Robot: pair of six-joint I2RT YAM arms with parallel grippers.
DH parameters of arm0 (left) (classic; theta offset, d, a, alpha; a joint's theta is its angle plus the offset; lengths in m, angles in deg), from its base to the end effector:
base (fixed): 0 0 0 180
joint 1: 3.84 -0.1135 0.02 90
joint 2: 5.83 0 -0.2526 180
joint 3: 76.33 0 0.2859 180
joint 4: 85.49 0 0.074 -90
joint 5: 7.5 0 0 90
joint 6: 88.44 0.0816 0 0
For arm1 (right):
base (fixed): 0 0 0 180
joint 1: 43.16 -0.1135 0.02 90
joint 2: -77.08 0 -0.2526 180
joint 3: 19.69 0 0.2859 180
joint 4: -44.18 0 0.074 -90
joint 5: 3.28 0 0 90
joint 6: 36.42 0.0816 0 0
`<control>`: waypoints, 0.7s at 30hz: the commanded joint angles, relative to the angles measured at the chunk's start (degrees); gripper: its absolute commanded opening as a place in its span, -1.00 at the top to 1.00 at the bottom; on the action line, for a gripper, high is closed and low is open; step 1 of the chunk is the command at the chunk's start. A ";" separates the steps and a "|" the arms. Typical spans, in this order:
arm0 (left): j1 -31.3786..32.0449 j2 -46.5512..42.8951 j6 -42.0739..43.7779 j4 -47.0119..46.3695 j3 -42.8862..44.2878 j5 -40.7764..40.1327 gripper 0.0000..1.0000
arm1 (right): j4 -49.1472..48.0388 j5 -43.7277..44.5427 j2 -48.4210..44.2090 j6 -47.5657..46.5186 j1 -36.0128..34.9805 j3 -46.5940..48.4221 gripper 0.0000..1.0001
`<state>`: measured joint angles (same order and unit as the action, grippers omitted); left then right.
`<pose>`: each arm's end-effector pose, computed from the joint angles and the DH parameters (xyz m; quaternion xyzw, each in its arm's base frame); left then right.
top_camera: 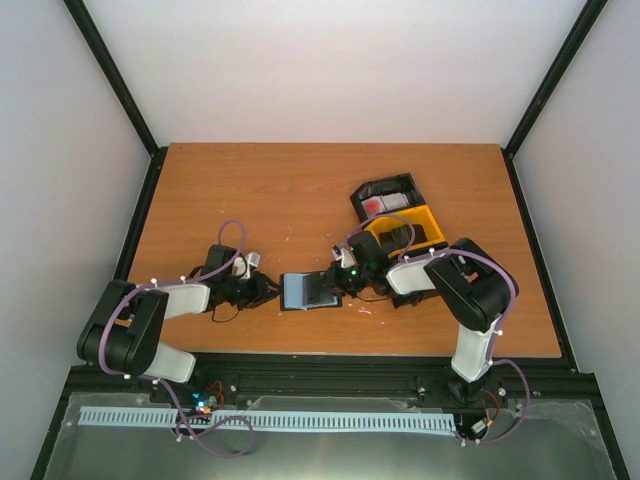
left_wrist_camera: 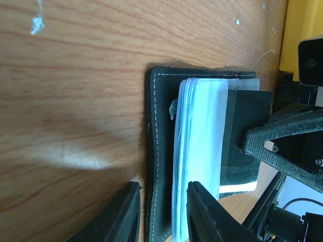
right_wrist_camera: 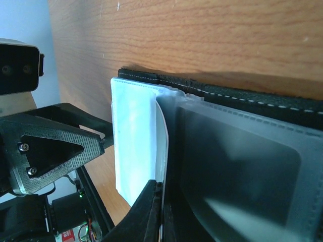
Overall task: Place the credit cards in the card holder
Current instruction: Insert the credit card into the card holder.
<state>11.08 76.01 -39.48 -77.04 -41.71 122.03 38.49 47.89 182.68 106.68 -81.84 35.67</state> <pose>0.2336 -0.1160 0.0406 -0.1060 0.8985 -0.4156 0.0937 0.2559 0.2704 0.0405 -0.0182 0.8792 0.4750 0.0335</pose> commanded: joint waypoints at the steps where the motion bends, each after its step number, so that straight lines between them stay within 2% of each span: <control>1: 0.47 1.30 0.67 0.15 0.18 -1.65 0.44 | 1.37 1.63 1.82 1.43 -0.87 0.48 0.93; 14: 0.51 -0.05 1.00 0.56 0.26 -2.70 0.52 | -1.27 -0.76 4.90 2.36 -2.80 3.37 0.73; 21: 0.47 -0.63 1.21 0.68 0.17 -3.23 0.52 | 4.64 3.66 1.00 0.24 -2.98 3.50 0.43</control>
<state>11.37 76.14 -39.46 -77.59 -41.69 121.20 37.58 47.54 185.90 108.58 -83.87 38.82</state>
